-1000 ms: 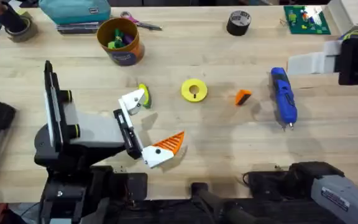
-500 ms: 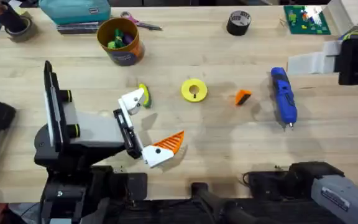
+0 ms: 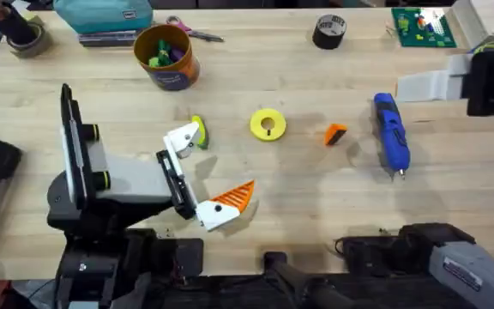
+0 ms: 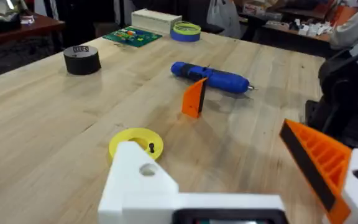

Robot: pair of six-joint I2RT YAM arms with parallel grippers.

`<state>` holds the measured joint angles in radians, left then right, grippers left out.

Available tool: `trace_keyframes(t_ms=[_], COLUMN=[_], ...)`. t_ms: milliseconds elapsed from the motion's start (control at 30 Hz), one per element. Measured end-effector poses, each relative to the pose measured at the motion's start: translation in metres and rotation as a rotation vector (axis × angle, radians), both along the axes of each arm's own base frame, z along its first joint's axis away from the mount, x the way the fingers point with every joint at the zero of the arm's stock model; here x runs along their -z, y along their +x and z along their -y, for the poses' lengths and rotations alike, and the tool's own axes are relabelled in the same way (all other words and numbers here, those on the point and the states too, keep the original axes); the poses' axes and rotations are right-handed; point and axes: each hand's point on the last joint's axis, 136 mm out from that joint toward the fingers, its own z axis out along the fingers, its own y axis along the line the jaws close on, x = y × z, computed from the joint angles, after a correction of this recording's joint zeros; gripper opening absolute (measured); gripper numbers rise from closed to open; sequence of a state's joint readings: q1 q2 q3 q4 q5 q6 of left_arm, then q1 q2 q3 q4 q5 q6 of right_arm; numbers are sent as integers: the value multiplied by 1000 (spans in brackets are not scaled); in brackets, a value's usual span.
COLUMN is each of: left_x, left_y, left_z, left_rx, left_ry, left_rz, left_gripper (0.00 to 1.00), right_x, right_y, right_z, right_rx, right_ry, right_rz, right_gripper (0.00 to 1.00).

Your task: Pick up the gripper from the table and insert it into the empty holder that is missing its gripper. Then pick up a screw, insert it into the mounting hole, and use the screwdriver to tighten it. Finally, clean up the table by picking up the vegetable and placing it into the bucket.

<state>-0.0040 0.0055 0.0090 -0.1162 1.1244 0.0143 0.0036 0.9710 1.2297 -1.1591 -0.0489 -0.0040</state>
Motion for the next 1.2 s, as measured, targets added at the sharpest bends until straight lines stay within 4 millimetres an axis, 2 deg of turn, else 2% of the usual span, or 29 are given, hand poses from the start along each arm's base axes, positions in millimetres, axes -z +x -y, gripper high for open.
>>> trace_keyframes(t_ms=[300,500,733,900,1067,1200], left_x=[0,0,0,0,0,0], left_y=[0,0,0,0,0,0], left_z=[0,0,0,0,0,0], left_rx=[0,0,0,0,0,0], left_ry=[0,0,0,0,0,0], left_rz=[0,0,0,0,0,0], left_gripper=[986,986,986,986,986,986], right_x=[-1,8,12,9,19,26], right_y=[0,-5,-13,-16,-21,-22], right_z=[-13,-23,-37,-60,-84,-95], right_rx=[40,136,204,171,128,110], right_ry=[98,178,138,91,58,36], right_rz=[-12,-107,-212,-245,-297,-325], right_gripper=[996,998,998,998,998,998])
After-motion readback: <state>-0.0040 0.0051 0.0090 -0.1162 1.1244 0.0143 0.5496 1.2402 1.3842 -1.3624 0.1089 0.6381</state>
